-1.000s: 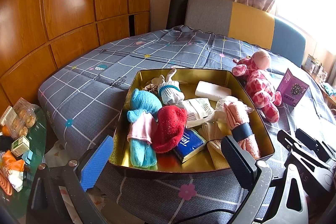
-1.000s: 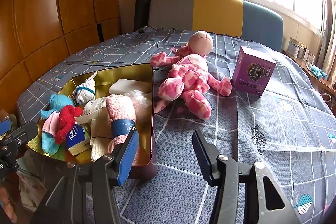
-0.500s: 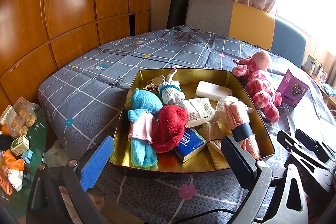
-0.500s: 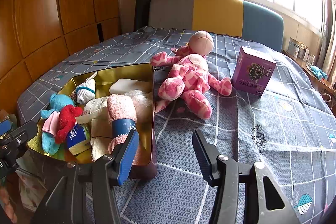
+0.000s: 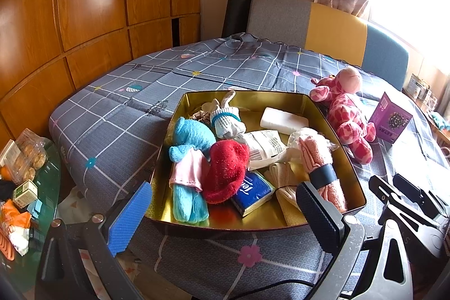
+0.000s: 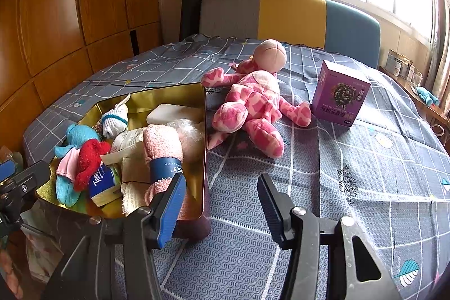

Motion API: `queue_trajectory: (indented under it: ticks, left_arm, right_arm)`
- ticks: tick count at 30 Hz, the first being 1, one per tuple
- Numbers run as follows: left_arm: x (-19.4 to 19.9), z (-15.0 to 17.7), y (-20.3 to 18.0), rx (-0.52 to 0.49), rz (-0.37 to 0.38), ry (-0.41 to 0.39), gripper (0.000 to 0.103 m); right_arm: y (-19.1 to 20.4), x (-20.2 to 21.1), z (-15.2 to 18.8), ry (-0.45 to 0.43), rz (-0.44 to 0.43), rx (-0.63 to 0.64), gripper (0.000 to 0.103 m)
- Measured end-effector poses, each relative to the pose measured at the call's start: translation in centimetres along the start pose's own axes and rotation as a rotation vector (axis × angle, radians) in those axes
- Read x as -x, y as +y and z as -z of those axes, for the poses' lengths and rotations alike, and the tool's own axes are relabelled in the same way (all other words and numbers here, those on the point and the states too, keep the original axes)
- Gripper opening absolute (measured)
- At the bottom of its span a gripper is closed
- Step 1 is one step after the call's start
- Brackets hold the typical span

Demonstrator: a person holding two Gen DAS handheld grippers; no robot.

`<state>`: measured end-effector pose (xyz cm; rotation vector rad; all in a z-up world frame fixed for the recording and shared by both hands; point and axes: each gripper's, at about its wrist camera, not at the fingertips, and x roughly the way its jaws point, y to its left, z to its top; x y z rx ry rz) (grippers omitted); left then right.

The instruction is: Organize soft objects

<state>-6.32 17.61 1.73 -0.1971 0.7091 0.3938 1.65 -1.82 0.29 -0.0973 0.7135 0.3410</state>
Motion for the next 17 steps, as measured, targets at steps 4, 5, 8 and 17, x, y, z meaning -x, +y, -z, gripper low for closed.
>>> queue_trajectory:
  ticks: [4,5,8,17]
  left_arm:
    - [-0.2,0.0,-0.2,-0.005,0.014,0.016,0.103]
    - [-0.4,0.1,-0.2,-0.007,0.028,0.024,0.103]
    - [-0.3,0.3,-0.1,-0.007,0.046,-0.001,0.103]
    - [0.2,0.0,-1.3,-0.061,0.016,-0.046,0.102]
  right_arm:
    - [0.0,-0.2,0.1,0.006,0.001,0.000,0.054]
    - [-0.1,-0.2,0.1,0.008,-0.001,-0.001,0.054]
    - [-0.3,-0.4,0.2,0.013,0.001,-0.003,0.054]
    - [-1.0,-0.4,0.0,0.012,0.008,-0.018,0.054]
